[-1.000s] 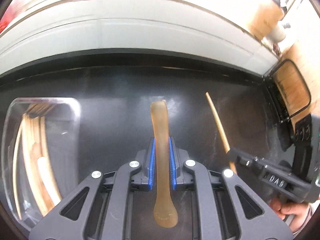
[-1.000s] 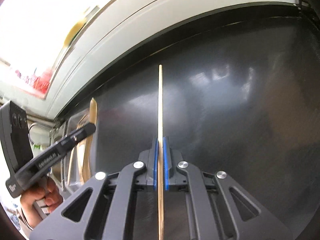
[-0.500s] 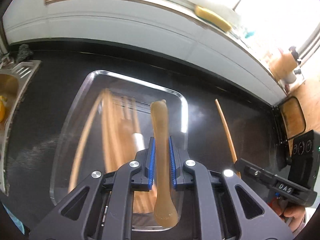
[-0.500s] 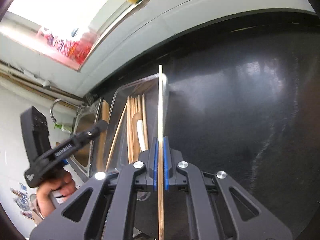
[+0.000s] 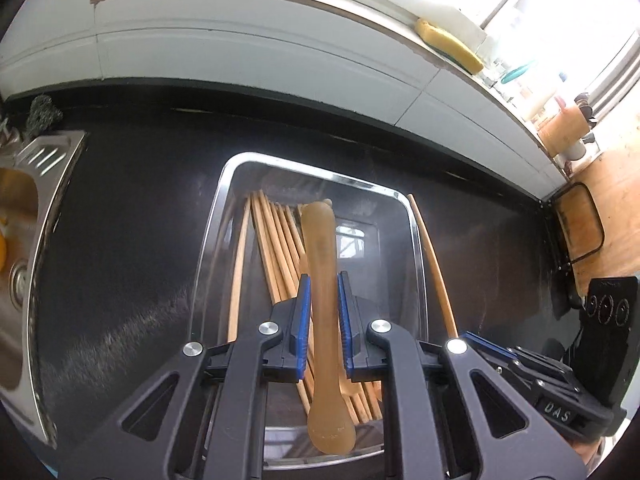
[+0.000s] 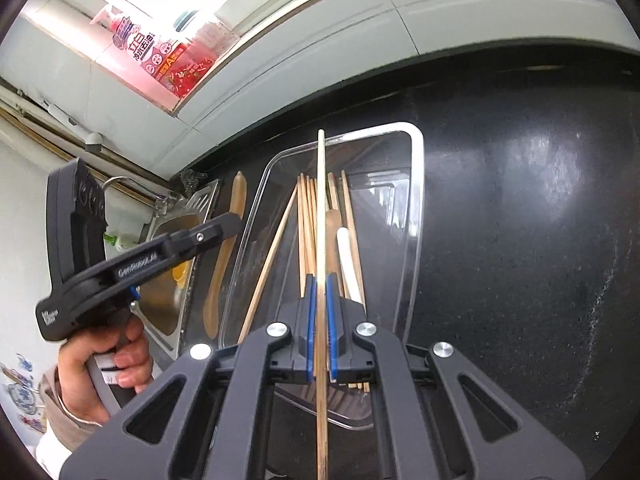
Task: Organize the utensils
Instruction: 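Carry the spatula and chopstick in both tools over the container, then open left tool to drop the spatula while right tool releases its chopstick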
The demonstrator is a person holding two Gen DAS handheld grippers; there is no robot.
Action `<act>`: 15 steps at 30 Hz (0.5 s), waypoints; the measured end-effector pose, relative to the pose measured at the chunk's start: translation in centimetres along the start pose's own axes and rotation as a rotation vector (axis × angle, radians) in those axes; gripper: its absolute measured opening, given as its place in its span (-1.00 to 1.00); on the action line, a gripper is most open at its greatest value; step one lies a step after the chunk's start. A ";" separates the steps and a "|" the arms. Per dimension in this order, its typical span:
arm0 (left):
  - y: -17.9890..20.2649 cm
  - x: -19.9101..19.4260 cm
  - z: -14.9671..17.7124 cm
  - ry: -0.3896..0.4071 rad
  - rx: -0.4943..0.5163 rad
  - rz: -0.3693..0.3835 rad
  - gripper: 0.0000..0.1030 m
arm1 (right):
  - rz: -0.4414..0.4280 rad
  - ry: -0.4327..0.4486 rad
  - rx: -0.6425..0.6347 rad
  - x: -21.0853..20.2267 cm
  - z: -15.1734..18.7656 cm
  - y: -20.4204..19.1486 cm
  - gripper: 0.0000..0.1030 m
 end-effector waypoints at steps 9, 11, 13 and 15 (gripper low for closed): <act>0.1 1.3 -0.1 -0.029 0.016 0.029 -0.76 | 0.030 -0.026 0.018 2.1 -0.5 -0.7 -0.89; 0.2 1.2 -0.4 -0.022 0.020 0.029 -0.75 | 0.043 -0.037 0.012 2.6 -0.5 -0.7 -0.89; 0.0 0.7 -1.1 0.002 0.002 0.012 -0.75 | 0.112 -0.067 -0.035 3.3 -0.6 -0.8 -0.89; -0.9 -0.2 -2.1 0.028 -0.043 -0.026 -0.07 | 0.190 -0.048 -0.123 3.0 -0.7 -1.2 -0.88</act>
Point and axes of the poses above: each gripper's, at about its wrist camera, not at the fingertips, and x roughly the way its jaws point, y to its right, z to its underside, the point moved 6 cm from there along x, roughly the way its jaws point, and after that the axes turned 2 degrees about z, right-handed, at the moved point
